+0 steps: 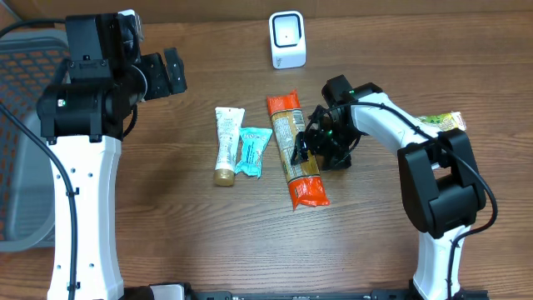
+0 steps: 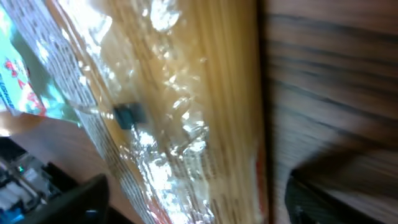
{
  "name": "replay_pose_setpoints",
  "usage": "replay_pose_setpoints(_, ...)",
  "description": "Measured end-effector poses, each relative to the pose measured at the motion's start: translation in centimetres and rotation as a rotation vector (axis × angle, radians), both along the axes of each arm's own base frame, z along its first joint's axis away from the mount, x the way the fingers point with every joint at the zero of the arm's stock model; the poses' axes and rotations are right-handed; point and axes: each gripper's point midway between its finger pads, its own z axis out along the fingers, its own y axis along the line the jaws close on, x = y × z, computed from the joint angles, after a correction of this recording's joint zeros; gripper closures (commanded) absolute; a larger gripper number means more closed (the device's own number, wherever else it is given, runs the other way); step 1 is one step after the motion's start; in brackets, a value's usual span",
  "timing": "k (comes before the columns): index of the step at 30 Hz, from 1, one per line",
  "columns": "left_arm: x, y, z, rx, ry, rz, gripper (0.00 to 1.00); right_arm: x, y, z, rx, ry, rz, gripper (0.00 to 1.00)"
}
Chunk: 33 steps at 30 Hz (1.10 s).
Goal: Scan the item barcode
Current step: 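Grasp the red-capped tube at its middle with the right gripper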
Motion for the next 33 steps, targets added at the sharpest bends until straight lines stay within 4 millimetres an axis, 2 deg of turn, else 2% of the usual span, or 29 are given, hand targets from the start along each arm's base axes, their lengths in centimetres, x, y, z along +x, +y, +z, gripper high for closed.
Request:
replay_pose_setpoints(2,0.0,0.0,0.0,0.000,0.000,0.000,0.00,-0.1,0.2,-0.2,-0.003,0.013,-0.012,0.52)
replay_pose_setpoints(3,0.0,0.0,0.0,0.000,0.000,0.000,0.00,-0.1,0.1,-0.7,-0.014,0.024,-0.019,0.64)
replay_pose_setpoints(6,0.0,0.0,0.0,0.000,0.000,0.000,0.00,-0.3,0.3,-0.8,-0.004,0.045,-0.034,0.82)
replay_pose_setpoints(7,0.0,0.0,0.0,0.000,0.000,0.000,0.00,-0.3,0.5,-0.7,0.002,0.049,-0.035,0.92)
replay_pose_setpoints(8,0.0,0.0,0.0,0.000,0.000,0.000,0.00,-0.4,0.7,-0.5,0.020,0.046,-0.025,0.96)
replay_pose_setpoints(13,0.0,0.0,0.0,0.000,0.000,0.000,0.00,0.0,1.1,0.0,0.027,0.044,-0.032,0.96)
replay_pose_setpoints(16,0.0,0.0,0.0,0.000,0.000,0.000,0.00,0.8,0.2,0.6,-0.078,0.002,-0.021,0.96)
replay_pose_setpoints(19,0.0,0.0,0.0,0.000,0.000,0.000,0.00,1.8,-2.2,2.0,-0.292,-0.089,-0.008,0.96)
replay_pose_setpoints(20,0.0,0.0,0.0,0.000,0.000,0.000,0.00,1.8,-3.6,2.8,-0.412,-0.132,-0.007,0.96)
replay_pose_setpoints(22,0.0,0.0,0.0,0.000,0.000,0.000,0.00,1.2,-5.8,3.9,-0.606,-0.182,0.001,0.96)
replay_pose_setpoints(24,0.0,0.0,0.0,0.000,0.000,0.000,0.00,0.7,-7.0,4.5,-0.762,-0.231,0.020,0.96)
replay_pose_setpoints(26,0.0,0.0,0.0,0.000,0.000,0.000,0.00,0.7,-6.8,4.5,-0.839,-0.290,0.046,0.96)
replay_pose_setpoints(29,0.0,0.0,0.0,0.000,0.000,0.000,0.00,0.3,-5.0,3.6,-0.911,-0.363,0.121,0.96)
replay_pose_setpoints(31,0.0,0.0,0.0,0.000,0.000,0.000,0.00,-0.3,-4.1,2.5,-0.946,-0.378,0.175,0.91)
replay_pose_setpoints(33,0.0,0.0,0.0,0.000,0.000,0.000,0.00,-1.1,-3.1,1.9,-0.984,-0.405,0.237,0.77)
